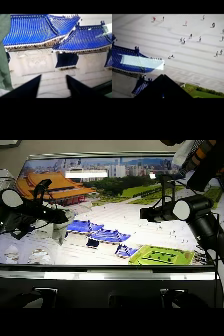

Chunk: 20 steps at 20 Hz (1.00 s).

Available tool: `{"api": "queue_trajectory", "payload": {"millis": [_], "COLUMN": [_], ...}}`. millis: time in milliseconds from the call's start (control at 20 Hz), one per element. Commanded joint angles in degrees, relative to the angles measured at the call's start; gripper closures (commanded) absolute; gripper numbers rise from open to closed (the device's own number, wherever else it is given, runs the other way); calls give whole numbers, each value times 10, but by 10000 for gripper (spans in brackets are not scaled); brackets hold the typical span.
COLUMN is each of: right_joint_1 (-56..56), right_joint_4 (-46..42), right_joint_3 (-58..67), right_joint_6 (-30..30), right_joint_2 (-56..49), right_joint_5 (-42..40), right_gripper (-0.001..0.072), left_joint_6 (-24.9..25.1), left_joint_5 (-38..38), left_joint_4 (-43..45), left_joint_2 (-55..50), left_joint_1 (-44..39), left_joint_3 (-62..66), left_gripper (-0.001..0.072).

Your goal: Fold the clothes and pants, and hang the long-sleeved shirts on hangers.

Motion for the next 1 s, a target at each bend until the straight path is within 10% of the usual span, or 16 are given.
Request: {"api": "queue_trajectory", "payload": {"millis": [0, 250, 750, 800, 850, 950], "right_joint_1": [1, 1, 1, 1, 1, 1], "right_joint_4": [1, 3, 20, 20, 20, 24], "right_joint_3": [0, 0, 0, 0, 0, 1], "right_joint_6": [0, 6, 6, 6, 6, 6], "right_joint_2": [0, 0, 0, 0, 0, 0], "right_joint_5": [1, 2, 2, 2, 2, 9], "right_gripper": [671, 669, 670, 670, 670, 670], "left_joint_6": [-72, -162, -172, -170, -150, -83], "left_joint_5": [-3, 13, 140, 135, 128, 125], "left_joint_4": [56, 241, 238, 222, 195, 126], "left_joint_2": [0, -42, -225, -229, -227, -216], "left_joint_1": [1, 57, 125, 125, 123, 113], "left_joint_3": [0, -2, -1, -1, -1, 0], "left_gripper": [-13, -13, -13, 187, 660, 680]}}
